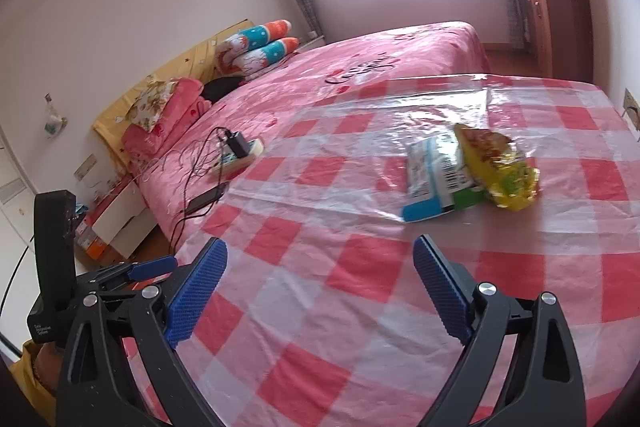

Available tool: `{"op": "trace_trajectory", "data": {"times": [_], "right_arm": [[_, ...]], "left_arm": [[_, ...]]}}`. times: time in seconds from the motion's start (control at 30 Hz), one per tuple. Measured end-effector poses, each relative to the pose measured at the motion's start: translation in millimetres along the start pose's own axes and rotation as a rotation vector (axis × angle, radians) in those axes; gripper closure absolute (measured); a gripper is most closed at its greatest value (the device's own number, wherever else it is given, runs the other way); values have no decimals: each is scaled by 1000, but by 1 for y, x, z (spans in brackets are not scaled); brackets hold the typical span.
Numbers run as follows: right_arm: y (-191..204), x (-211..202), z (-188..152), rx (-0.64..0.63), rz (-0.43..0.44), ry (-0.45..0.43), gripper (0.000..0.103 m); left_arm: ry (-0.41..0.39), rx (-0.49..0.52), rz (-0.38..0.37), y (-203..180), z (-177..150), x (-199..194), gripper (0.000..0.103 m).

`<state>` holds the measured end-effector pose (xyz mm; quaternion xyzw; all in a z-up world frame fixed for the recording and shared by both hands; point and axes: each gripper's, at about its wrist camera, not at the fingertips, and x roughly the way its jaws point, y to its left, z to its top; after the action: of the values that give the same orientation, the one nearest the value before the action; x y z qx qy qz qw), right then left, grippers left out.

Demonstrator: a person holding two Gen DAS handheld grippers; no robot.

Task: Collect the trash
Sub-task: 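Move both tools back over the remaining bags on the bed, then grasp the blue-white snack bag with the left tool while the right tool grasps the yellow chips bag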

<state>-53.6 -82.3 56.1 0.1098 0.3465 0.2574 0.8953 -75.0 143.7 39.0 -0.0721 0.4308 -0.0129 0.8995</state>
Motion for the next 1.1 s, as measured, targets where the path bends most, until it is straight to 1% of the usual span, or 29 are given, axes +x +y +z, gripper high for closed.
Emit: {"op": "trace_trajectory", "data": {"times": [0.27,0.5,0.7,1.0,1.1], "right_arm": [[-29,-4,4,35,-77,-12,10],[-54,-7,7,72,-125,-19,10],[-79,-12,10,120,-164,-25,10],[-124,-29,14,213,-229,-52,10],[-139,-35,15,247,-239,-64,10]], "left_arm": [[4,38,-25,-26,11,16,26],[-1,70,-55,-53,27,32,26],[-2,88,-94,-78,43,47,26],[22,88,-168,-114,68,78,26],[42,82,-183,-125,75,91,26]]}}
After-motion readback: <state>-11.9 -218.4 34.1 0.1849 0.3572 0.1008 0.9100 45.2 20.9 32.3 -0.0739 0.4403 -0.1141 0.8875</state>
